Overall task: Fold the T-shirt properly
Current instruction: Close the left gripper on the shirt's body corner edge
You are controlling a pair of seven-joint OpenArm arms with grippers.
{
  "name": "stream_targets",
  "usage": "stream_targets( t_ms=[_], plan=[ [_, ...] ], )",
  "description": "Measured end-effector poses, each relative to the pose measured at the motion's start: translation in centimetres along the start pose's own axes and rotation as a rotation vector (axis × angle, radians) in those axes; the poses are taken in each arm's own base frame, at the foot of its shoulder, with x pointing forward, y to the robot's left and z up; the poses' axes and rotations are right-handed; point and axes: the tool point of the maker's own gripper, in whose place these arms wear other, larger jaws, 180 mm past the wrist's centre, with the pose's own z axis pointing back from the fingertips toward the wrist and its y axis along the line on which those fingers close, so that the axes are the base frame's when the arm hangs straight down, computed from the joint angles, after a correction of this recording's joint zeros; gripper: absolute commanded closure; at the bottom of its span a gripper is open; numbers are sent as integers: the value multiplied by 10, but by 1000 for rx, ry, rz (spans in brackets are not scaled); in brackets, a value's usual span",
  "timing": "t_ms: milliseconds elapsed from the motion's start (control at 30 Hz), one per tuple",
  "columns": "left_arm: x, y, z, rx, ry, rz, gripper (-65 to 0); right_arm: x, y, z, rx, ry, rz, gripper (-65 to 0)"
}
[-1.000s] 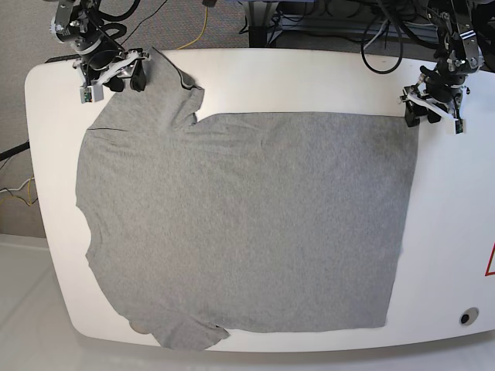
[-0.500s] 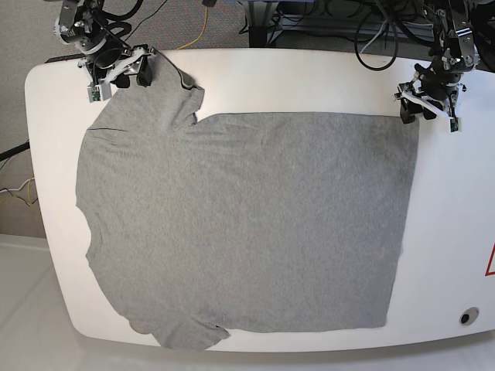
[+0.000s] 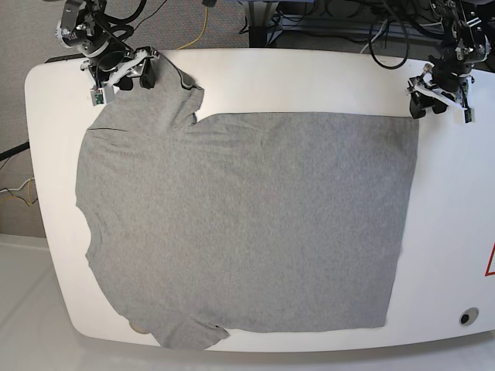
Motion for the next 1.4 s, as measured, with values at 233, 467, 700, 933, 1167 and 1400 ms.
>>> stream_targets(
  t_ms=[233,467,700,933,1167,1400],
  plan=[
    [9,9,4,22,-42,16,-221,-1,-1,2,-3,-6,-1,-313],
    [19,16,9,39,-108,20,-19,1,-1,1,-1,-5,-2,-312],
    [23,16,9,41,-124,19,-84,0,-2,1,-5,-2,-1,-314],
    [16,16,5,52,-77,23,-241,-1,-3,1,-6,-1,-1,-315],
    [-2,12,2,47,-11,55,-322,0,-3,1,-5,-2,0,-318],
    [-8,9,0,34,34,57,-316,0,-4,1,-6,2,4,-318]
  ],
)
